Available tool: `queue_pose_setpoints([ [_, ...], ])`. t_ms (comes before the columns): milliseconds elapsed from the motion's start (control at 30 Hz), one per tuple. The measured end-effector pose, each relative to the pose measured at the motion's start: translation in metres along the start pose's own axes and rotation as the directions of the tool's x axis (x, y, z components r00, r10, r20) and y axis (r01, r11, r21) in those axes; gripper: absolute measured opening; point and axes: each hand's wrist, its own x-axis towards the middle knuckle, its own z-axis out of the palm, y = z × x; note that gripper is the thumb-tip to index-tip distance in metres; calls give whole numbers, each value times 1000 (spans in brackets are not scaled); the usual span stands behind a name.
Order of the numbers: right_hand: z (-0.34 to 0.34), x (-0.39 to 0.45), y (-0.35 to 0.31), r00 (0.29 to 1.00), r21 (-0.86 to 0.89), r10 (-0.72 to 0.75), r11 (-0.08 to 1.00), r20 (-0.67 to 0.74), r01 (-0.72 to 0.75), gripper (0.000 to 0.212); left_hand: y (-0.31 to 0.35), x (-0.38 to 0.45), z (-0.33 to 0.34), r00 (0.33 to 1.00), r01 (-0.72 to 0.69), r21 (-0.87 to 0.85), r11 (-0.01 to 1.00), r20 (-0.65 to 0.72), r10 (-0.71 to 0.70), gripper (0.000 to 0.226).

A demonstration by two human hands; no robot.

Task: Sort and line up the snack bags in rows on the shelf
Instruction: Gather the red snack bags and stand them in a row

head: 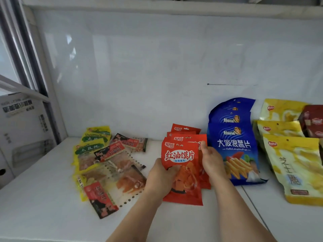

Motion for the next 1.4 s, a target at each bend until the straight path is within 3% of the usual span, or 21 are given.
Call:
queue_pose_setpoints([
  [133,7,7,4,998,-13,-66,998,6,66,63,2,6,16,998,6,185,983,-68,7,42],
  [267,15,7,9,993,-29,-116,993,-4,116,52,5,12,29,990,7,349,937,-137,44,51],
  [533,27,22,12,993,-123,-122,985,5,122,51,4,38,45,986,20,469,883,-156,61,60],
  [1000,31,48,17,995,-50,-101,994,26,102,41,6,59,58,974,17,477,879,-205,92,55],
  [1100,30,43,13,992,-134,-126,983,-11,123,54,9,55,56,975,6,426,905,-202,89,54],
  [1200,29,39,9,980,-239,-197,954,-34,183,52,14,47,51,977,1,386,923,-198,82,52],
  [1400,28,23,2,965,-398,-258,881,49,255,55,19,30,37,973,15,354,935,-219,67,60],
])
